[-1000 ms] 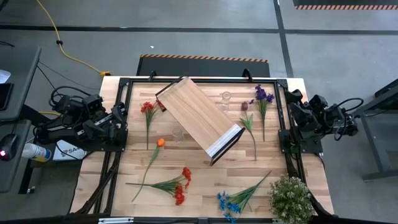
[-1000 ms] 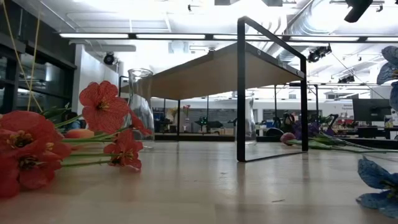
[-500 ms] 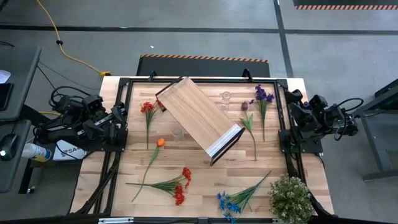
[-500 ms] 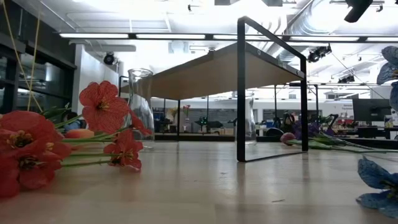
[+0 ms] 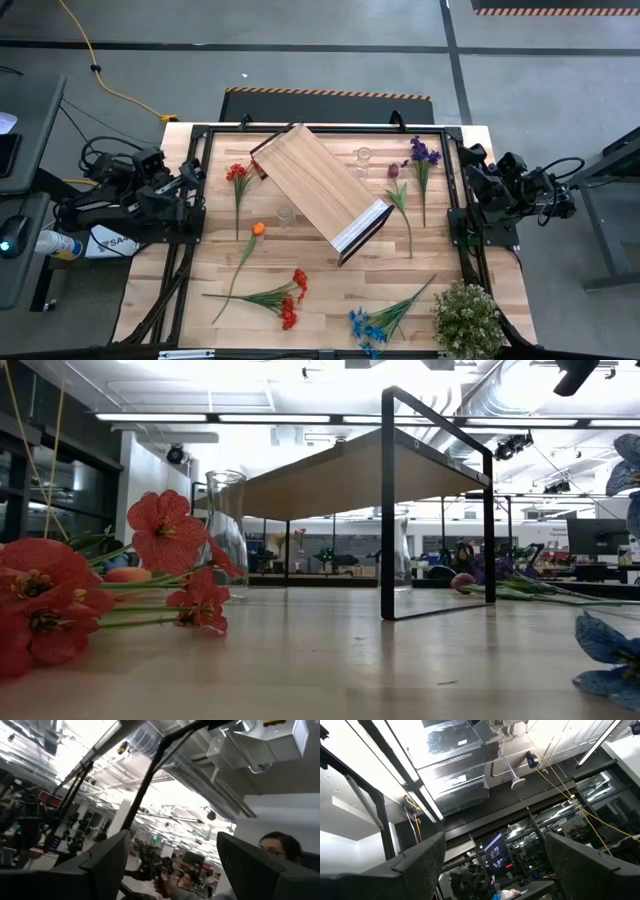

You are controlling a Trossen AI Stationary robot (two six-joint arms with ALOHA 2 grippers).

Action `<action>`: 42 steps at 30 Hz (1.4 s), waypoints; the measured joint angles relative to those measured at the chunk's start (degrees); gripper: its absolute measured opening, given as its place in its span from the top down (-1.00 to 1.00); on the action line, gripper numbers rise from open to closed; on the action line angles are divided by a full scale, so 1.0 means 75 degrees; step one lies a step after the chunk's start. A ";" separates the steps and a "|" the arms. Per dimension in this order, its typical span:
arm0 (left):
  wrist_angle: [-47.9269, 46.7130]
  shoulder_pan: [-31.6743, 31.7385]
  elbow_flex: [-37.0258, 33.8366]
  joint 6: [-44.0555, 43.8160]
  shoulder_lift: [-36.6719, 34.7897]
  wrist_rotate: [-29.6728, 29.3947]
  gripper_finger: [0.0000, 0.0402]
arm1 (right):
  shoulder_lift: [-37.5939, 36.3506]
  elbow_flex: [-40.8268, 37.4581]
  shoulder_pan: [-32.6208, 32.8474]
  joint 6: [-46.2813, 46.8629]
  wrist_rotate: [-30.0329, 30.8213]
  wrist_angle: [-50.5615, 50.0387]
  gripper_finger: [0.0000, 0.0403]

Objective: Pick and place flowers into a vace then onto a shelf
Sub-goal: Put the violet flowers into the top transparent vase

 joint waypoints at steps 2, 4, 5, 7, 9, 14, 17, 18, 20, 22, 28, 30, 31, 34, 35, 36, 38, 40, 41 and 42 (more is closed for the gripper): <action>-0.0059 0.0000 0.0000 0.0203 0.0000 -0.0272 -0.66 | 0.0000 0.0001 0.0000 0.0000 0.0006 0.0004 -0.64; -0.0140 0.0000 0.0000 0.0401 0.0000 -0.0666 -0.66 | -0.0001 0.0003 0.0003 0.0000 0.0156 0.0022 -0.64; -0.0226 0.0000 0.0000 0.0447 -0.0003 -0.0891 -0.66 | 0.0001 0.0000 0.0000 0.0000 0.0311 0.0061 -0.64; -0.0501 0.0000 0.0000 0.0476 -0.0003 -0.1355 -0.66 | 0.0001 0.0001 0.0000 0.0040 0.0650 0.0193 -0.64; -0.0883 0.0000 0.0000 0.0504 -0.0003 -0.1707 -0.66 | 0.0001 0.0003 0.0000 0.0322 0.0922 0.0328 -0.64; -0.2413 0.0000 0.0000 0.0504 0.0000 -0.2561 -0.66 | 0.0001 0.0003 0.0002 0.1094 0.1645 0.1095 -0.64; -0.3289 0.0001 0.0000 0.0502 0.0000 -0.3211 -0.66 | 0.0001 0.0003 0.0000 0.1240 0.2133 0.1560 -0.64; -0.3584 0.0000 0.0000 0.0504 0.0000 -0.3405 -0.66 | 0.0001 0.0003 0.0000 0.1223 0.2299 0.1689 -0.64; -0.4114 0.0000 0.0000 0.0554 0.0009 -0.3760 -0.66 | 0.0001 0.0003 0.0000 0.1211 0.2637 0.1860 -0.64; -0.4589 0.0000 0.0000 0.0684 0.0009 -0.4070 -0.66 | 0.0001 0.0003 0.0000 0.1209 0.2991 0.1965 -0.64; -0.6063 0.0002 0.0000 0.0731 0.0009 -0.4822 -0.66 | 0.0001 0.0003 0.0000 0.1211 0.4180 0.2017 -0.64; -0.6640 0.0003 0.0000 0.0695 0.0009 -0.5011 -0.66 | 0.0001 0.0003 0.0000 0.1209 0.4398 0.2017 -0.64; -0.6920 0.0000 0.0000 0.0639 0.0009 -0.5042 -0.66 | 0.0001 0.0003 0.0000 0.1207 0.4454 0.2017 -0.64; -0.7610 0.0003 0.0000 0.0173 0.0009 -0.5088 -0.66 | 0.0001 0.0003 0.0000 0.1029 0.4418 0.2017 -0.64; -0.7791 0.0003 0.0000 0.0016 0.0009 -0.5083 -0.66 | 0.0001 0.0003 0.0000 0.0933 0.4377 0.2018 -0.64; -0.7952 0.0002 0.0000 -0.0112 0.0009 -0.5081 -0.66 | 0.0001 0.0003 0.0000 0.0844 0.4337 0.2019 -0.64; -0.8224 0.0001 0.0000 -0.0301 0.0009 -0.5034 -0.66 | 0.0001 0.0003 0.0003 0.0817 0.4254 0.2020 -0.64; -0.8379 0.0002 0.0000 -0.0327 0.0009 -0.5024 -0.66 | 0.0001 0.0003 0.0000 0.0842 0.4257 0.2020 -0.64; -0.8444 0.0000 0.0000 -0.0329 0.0009 -0.5024 -0.66 | 0.0001 0.0003 0.0003 0.0845 0.4257 0.2025 -0.64; -0.8500 0.0003 0.0000 -0.0329 0.0009 -0.5024 -0.66 | 0.0001 0.0003 0.0000 0.0845 0.4254 0.2036 -0.64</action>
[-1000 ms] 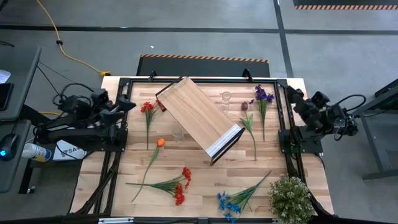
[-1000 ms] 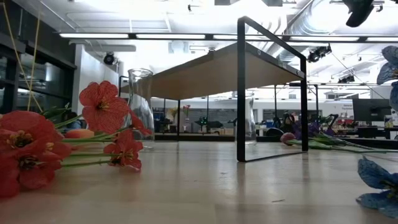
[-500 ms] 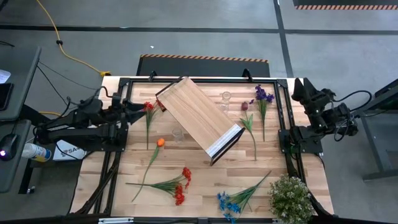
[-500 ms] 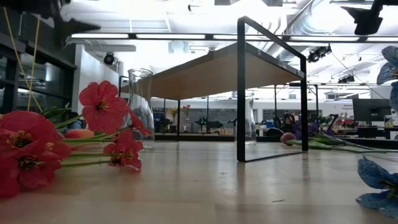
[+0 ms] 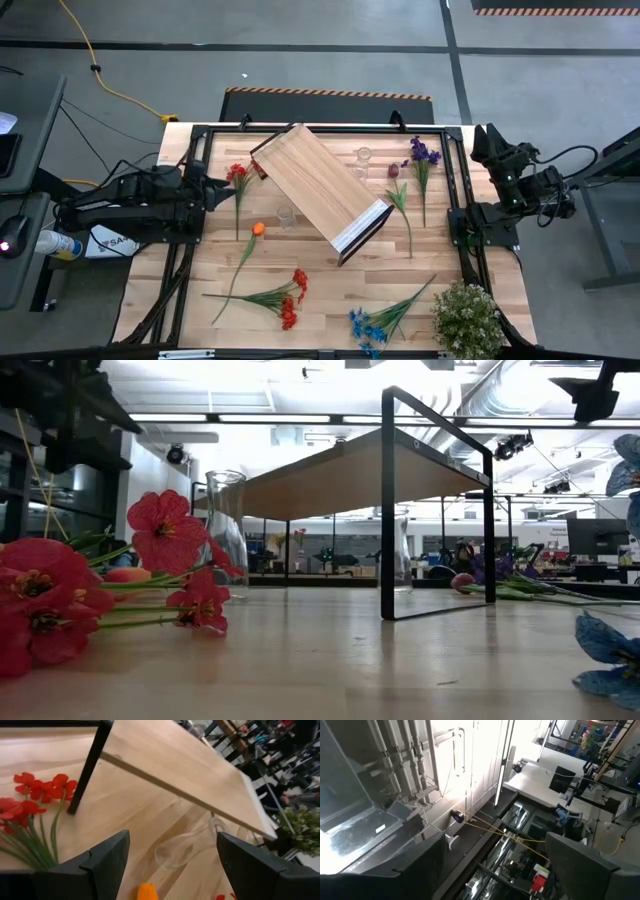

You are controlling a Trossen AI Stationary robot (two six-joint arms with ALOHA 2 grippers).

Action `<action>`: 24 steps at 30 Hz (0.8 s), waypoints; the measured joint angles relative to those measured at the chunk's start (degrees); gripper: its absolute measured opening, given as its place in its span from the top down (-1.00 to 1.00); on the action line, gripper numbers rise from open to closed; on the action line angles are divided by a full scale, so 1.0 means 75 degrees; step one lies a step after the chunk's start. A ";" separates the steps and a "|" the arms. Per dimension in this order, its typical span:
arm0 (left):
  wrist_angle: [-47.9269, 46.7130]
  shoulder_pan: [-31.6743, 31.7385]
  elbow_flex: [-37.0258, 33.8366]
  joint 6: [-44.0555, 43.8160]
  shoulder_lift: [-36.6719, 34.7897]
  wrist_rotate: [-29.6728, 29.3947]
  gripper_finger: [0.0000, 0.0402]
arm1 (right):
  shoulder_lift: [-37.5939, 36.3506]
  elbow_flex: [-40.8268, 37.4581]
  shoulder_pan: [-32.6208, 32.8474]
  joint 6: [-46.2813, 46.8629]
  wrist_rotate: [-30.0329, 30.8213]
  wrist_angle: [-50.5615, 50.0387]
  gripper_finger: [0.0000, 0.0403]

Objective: Pick and place flowers into a vace then onto a shelf
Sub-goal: Put the violet flowers into the top transparent vase

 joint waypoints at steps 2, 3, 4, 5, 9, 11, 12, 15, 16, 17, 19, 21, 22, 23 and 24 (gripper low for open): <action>-0.0024 0.0000 0.0000 0.0000 0.0000 0.0000 -0.66 | 0.0000 0.0000 0.0000 -0.0018 -0.0066 0.0058 -0.64; -0.0032 0.0000 0.0000 0.0000 0.0000 0.0000 -0.66 | 0.0000 0.0000 0.0000 -0.0106 -0.0185 0.0120 -0.64; -0.0045 -0.0001 0.0000 0.0000 0.0000 0.0000 -0.66 | 0.0000 0.0000 0.0002 -0.0257 -0.0350 0.0201 -0.64; -0.0057 -0.0001 0.0000 0.0000 0.0000 0.0001 -0.66 | 0.0000 0.0000 0.0000 -0.0467 -0.0601 0.0301 -0.64; -0.0068 0.0000 0.0000 0.0000 0.0000 0.0003 -0.66 | 0.0000 0.0000 0.0000 -0.1368 -0.2023 0.0703 -0.64; -0.0071 0.0000 0.0000 -0.0001 0.0000 0.0006 -0.66 | 0.0000 0.0000 0.0000 -0.1703 -0.2682 0.0856 -0.64; -0.0068 0.0000 0.0000 -0.0003 0.0000 0.0006 -0.66 | 0.0000 0.0010 0.0000 -0.1815 -0.2938 0.0866 -0.64; -0.0071 -0.0003 0.0000 -0.0003 0.0000 0.0007 -0.66 | 0.0056 0.0286 0.0000 -0.1863 -0.3371 0.0448 -0.64; -0.0071 -0.0002 0.0000 -0.0003 0.0000 0.0007 -0.66 | 0.0124 0.0457 0.0000 -0.1842 -0.3434 0.0215 -0.64; -0.0071 -0.0001 0.0000 -0.0003 0.0000 0.0009 -0.66 | 0.0221 0.0657 0.0000 -0.1839 -0.3494 -0.0098 -0.64; -0.0068 0.0000 0.0000 -0.0003 0.0000 0.0009 -0.66 | 0.0547 0.1154 0.0000 -0.1836 -0.3647 -0.0762 -0.64; -0.0070 -0.0003 0.0000 -0.0003 0.0000 0.0009 -0.66 | 0.0988 0.1784 0.0000 -0.1776 -0.3713 -0.1465 -0.64; -0.0068 0.0000 0.0000 -0.0003 0.0000 0.0009 -0.66 | 0.1238 0.2123 0.0002 -0.1787 -0.3714 -0.1805 -0.64; -0.0070 -0.0003 0.0000 -0.0003 0.0000 0.0009 -0.66 | 0.1498 0.2490 0.0003 -0.1840 -0.3690 -0.2167 -0.64; -0.0068 -0.0001 0.0000 -0.0003 0.0000 0.0012 -0.66 | 0.1757 0.2853 0.0000 -0.1920 -0.3631 -0.2558 -0.64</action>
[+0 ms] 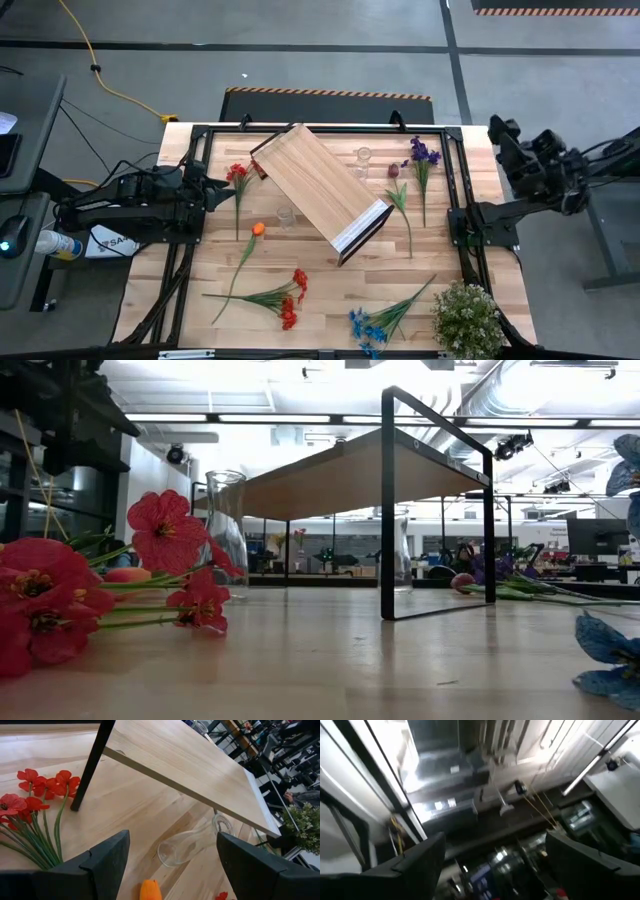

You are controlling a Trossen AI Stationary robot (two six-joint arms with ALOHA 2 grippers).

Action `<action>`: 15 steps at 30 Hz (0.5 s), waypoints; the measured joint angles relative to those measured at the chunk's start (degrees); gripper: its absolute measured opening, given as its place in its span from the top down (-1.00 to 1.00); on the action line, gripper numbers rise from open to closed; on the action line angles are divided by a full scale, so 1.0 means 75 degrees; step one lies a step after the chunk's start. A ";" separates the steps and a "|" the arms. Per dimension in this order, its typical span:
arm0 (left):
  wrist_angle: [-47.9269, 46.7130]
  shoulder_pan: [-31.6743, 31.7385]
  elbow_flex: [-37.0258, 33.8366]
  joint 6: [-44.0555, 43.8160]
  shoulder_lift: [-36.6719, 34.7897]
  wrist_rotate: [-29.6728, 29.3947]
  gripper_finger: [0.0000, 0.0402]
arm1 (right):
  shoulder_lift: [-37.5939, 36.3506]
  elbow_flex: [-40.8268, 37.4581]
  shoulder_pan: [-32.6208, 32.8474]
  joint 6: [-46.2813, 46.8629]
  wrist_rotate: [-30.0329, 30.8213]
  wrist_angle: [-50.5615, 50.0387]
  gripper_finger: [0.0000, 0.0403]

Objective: Pick and place flowers into a vace then onto a shelf
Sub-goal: Put the violet flowers into the top transparent vase

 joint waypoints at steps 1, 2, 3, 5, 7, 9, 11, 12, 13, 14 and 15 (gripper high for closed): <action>-0.0002 0.0001 0.0000 0.0000 0.0000 0.0001 -0.66 | 0.0269 0.0391 0.0000 -0.0101 0.0045 -0.0379 -0.64; -0.0001 -0.0001 0.0000 0.0000 0.0000 0.0003 -0.66 | 0.0532 0.0781 0.0000 -0.0161 0.0115 -0.0766 -0.64; -0.0003 -0.0001 0.0000 0.0000 0.0000 0.0006 -0.66 | 0.0790 0.1139 0.0000 -0.0197 0.0234 -0.1094 -0.64; -0.0003 0.0001 0.0000 0.0000 0.0000 0.0015 -0.66 | 0.1317 0.1903 0.0001 -0.0324 0.0468 -0.1718 -0.64; 0.0000 0.0001 0.0000 0.0000 0.0000 0.0054 -0.66 | 0.1812 0.2652 0.0002 -0.0549 0.0671 -0.2383 -0.64; 0.0000 0.0000 0.0000 -0.0001 0.0000 0.0187 -0.66 | 0.2287 0.3392 0.0001 -0.0754 0.0901 -0.3019 -0.64; -0.0001 -0.0002 0.0000 -0.0002 0.0000 0.0246 -0.66 | 0.2746 0.4131 0.0000 -0.0911 0.1106 -0.3651 -0.64; -0.0003 0.0000 0.0000 -0.0003 0.0000 0.0264 -0.66 | 0.2965 0.4494 0.0001 -0.0947 0.1148 -0.3959 -0.64; -0.0002 0.0000 0.0000 -0.0001 0.0000 0.0293 -0.66 | 0.3181 0.4840 0.0001 -0.0999 0.1155 -0.4252 -0.64; -0.0001 -0.0002 0.0000 -0.0003 0.0000 0.0321 -0.66 | 0.3394 0.5185 0.0000 -0.1079 0.1155 -0.4513 -0.64; -0.0003 0.0001 0.0000 -0.0003 0.0000 0.0339 -0.66 | 0.3596 0.5515 0.0000 -0.1149 0.1152 -0.4754 -0.64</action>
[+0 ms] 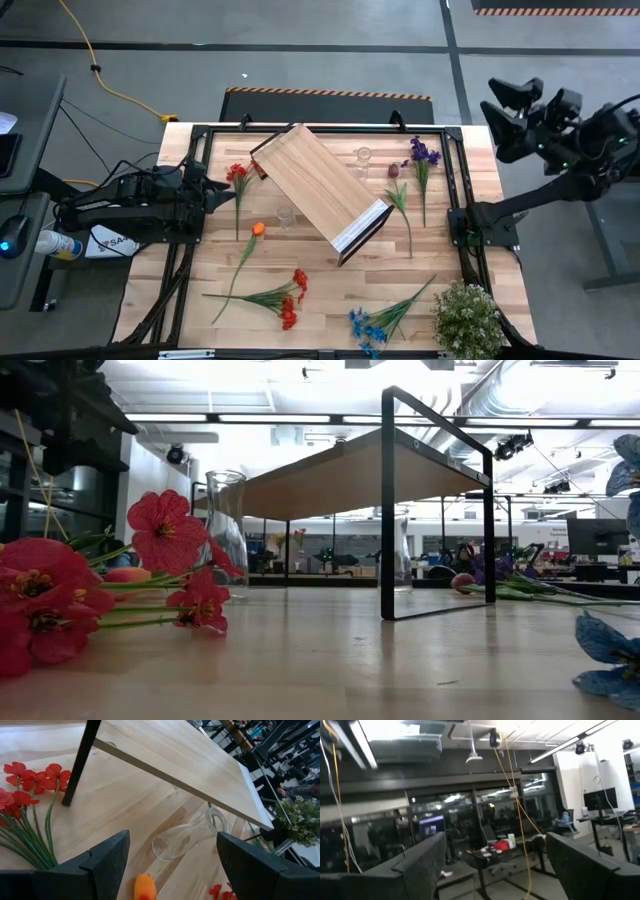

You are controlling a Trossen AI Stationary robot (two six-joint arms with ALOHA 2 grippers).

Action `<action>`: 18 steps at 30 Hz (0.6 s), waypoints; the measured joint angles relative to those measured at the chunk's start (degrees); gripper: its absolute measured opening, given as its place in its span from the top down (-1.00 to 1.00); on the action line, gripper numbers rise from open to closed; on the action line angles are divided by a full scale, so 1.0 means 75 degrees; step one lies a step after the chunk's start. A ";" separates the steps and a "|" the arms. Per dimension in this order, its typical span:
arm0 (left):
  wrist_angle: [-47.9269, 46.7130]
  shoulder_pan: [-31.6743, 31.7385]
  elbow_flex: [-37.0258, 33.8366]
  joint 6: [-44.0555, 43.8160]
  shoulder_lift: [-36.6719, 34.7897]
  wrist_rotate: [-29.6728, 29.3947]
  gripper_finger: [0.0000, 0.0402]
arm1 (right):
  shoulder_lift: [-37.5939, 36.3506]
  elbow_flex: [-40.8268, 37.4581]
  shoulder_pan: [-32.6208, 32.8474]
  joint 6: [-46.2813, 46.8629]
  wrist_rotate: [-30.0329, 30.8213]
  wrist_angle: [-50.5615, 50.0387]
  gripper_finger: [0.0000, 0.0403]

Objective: Pick and place flowers into a vace then onto a shelf
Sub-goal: Put the violet flowers into the top transparent vase

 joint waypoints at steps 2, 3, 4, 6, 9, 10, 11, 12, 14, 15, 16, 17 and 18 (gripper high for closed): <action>0.0000 -0.0003 0.0000 0.0000 0.0000 0.0005 -0.66 | 0.0405 0.0654 0.0003 -0.0203 -0.0042 -0.0544 -0.64; 0.0000 -0.0002 0.0000 0.0000 0.0000 0.0002 -0.66 | 0.0587 0.0974 0.0002 -0.0287 -0.0062 -0.0820 -0.64; 0.0000 -0.0002 0.0000 0.0002 0.0000 0.0003 -0.66 | 0.0776 0.1293 0.0000 -0.0327 -0.0058 -0.1105 -0.64; 0.0000 -0.0002 0.0000 0.0008 0.0000 0.0002 -0.66 | 0.1126 0.1916 0.0003 -0.0316 0.0064 -0.1651 -0.64; -0.0003 -0.0003 0.0000 0.0013 0.0001 -0.0001 -0.66 | 0.1599 0.2789 0.0002 -0.0085 0.0481 -0.2594 -0.64; -0.0003 0.0000 0.0000 0.0015 0.0003 -0.0001 -0.66 | 0.1744 0.3075 0.0000 0.0028 0.0657 -0.2949 -0.64; -0.0003 0.0000 0.0000 0.0018 0.0003 -0.0001 -0.66 | 0.1885 0.3339 0.0000 0.0134 0.0864 -0.3337 -0.64; -0.0003 -0.0003 0.0000 0.0023 0.0003 -0.0001 -0.66 | 0.2017 0.3583 0.0000 0.0250 0.1078 -0.3723 -0.64; -0.0033 -0.0001 0.0000 0.0026 0.0003 -0.0001 -0.66 | 0.2254 0.4033 0.0000 0.0511 0.1490 -0.4510 -0.64; -0.0066 -0.0001 0.0000 0.0026 0.0003 -0.0004 -0.66 | 0.2369 0.4238 0.0000 0.0670 0.1668 -0.4907 -0.64; -0.0083 -0.0001 0.0000 0.0026 0.0003 -0.0004 -0.66 | 0.2478 0.4420 0.0000 0.0859 0.1828 -0.5271 -0.64; -0.0085 -0.0001 0.0000 0.0026 0.0003 -0.0004 -0.66 | 0.2570 0.4592 0.0000 0.1054 0.1965 -0.5633 -0.64; -0.0085 0.0000 0.0000 0.0026 0.0003 -0.0004 -0.66 | 0.2648 0.4733 0.0000 0.1239 0.2075 -0.5990 -0.64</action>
